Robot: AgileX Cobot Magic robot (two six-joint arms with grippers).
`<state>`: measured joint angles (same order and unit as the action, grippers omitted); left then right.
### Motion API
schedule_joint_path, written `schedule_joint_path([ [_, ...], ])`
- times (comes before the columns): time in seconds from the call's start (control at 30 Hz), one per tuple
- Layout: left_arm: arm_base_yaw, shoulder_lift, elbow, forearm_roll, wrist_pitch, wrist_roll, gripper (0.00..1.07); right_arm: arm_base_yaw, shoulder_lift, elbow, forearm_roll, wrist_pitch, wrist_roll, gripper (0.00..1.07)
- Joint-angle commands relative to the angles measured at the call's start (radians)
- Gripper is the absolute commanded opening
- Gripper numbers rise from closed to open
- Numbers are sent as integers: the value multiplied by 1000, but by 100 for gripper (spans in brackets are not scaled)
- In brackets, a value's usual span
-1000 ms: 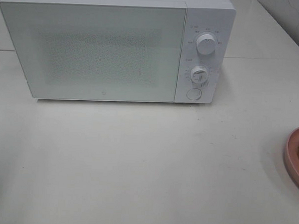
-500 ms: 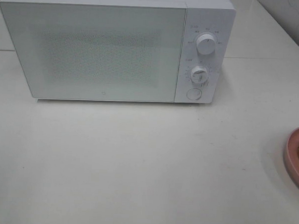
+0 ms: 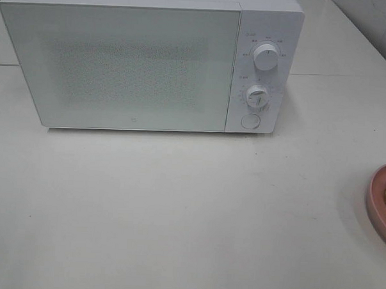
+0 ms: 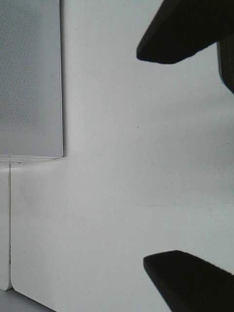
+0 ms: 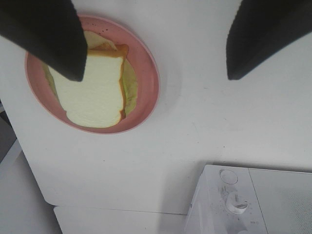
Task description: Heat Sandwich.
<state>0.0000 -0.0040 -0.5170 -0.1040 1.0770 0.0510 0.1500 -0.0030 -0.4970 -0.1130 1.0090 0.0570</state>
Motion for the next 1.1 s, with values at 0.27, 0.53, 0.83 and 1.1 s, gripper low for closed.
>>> schedule_joint_path([
  [0.27,-1,-27,1,-1,-11,-5,100,-8,-22,1,-7,-12,-1,76],
  [0.53,-1,-19,1,-1,-11,-5,100,-8,-22,1,-7,-12,-1,76],
  [0.83,-1,-19,1,-1,-11,-5,100,-8,-22,1,-7,-12,-1,76],
  [1.1,-1,-19,1,-1,-11,-5,100,-8,-22,1,-7,-12,-1,76],
])
